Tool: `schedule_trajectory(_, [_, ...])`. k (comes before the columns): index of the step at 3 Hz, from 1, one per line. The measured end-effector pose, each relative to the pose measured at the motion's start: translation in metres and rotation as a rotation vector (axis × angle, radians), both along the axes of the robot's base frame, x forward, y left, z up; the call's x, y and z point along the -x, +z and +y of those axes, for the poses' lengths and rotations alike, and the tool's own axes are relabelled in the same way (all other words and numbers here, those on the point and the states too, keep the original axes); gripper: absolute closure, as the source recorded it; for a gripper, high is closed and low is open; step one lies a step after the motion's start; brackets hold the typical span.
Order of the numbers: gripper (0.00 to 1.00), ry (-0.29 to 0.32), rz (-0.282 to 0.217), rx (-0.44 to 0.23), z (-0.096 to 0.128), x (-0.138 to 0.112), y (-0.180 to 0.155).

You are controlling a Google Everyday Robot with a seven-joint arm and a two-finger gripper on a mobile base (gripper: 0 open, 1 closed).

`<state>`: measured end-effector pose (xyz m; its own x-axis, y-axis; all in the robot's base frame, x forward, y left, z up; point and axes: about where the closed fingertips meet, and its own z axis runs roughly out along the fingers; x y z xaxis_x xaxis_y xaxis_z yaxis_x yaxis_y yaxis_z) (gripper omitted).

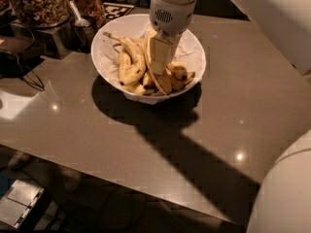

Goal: Pick banana from white bowl

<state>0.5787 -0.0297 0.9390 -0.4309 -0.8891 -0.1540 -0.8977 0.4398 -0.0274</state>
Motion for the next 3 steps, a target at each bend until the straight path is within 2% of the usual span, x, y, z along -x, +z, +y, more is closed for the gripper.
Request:
schedule_trajectory(1, [0.94, 0.0, 0.0, 0.0, -0.0001, 0.0, 0.002])
schedule_trajectory(2, [1.0, 0.001, 0.001, -0.005, -0.0003, -0.0009, 0.0022])
schedule_trajectory(3, [1.0, 0.004, 0.003, -0.01, -0.0004, -0.0008, 0.0035])
